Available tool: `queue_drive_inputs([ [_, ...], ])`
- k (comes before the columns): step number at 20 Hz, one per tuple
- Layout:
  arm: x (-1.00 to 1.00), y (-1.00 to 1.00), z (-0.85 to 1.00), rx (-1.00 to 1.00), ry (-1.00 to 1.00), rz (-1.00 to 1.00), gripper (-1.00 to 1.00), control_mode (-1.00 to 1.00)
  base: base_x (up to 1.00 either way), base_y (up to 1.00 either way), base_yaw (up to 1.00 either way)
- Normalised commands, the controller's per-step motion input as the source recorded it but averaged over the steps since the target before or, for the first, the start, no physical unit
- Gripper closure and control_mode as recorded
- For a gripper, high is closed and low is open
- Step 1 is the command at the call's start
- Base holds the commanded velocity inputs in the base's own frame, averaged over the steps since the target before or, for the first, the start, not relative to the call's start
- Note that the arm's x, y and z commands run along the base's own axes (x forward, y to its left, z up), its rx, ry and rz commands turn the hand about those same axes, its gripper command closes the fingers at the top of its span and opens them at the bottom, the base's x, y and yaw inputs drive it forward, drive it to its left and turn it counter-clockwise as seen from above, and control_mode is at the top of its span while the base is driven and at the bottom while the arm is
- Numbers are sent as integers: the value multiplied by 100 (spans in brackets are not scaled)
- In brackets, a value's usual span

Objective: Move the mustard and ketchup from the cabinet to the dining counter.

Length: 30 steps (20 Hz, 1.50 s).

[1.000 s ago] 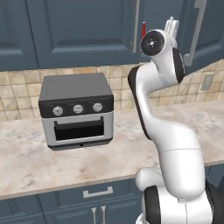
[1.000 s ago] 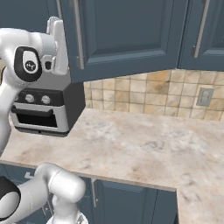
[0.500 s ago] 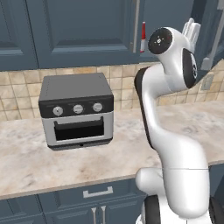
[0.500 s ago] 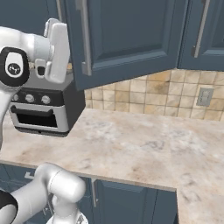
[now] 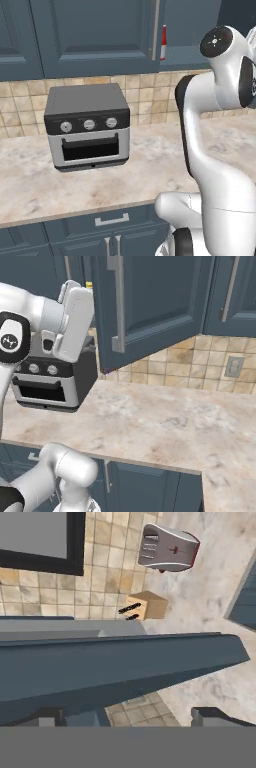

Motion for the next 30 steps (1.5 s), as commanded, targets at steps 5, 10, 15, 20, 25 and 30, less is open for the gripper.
queue_drive_inputs([
  [5,-66,-47,0,11,0,-8,-100,-100,0,0,0],
  [10,-65,-57,0,18,2,-5,-100,-100,0,0,0],
  [15,-55,-61,0,16,3,-8,-100,-100,0,0,0],
  [20,-37,-52,0,6,0,-4,-100,-100,0,0,0],
  [25,-6,-24,-1,0,0,0,-100,-100,0,0,0],
  [30,22,16,-9,-13,-5,7,-100,-100,0,0,0],
])
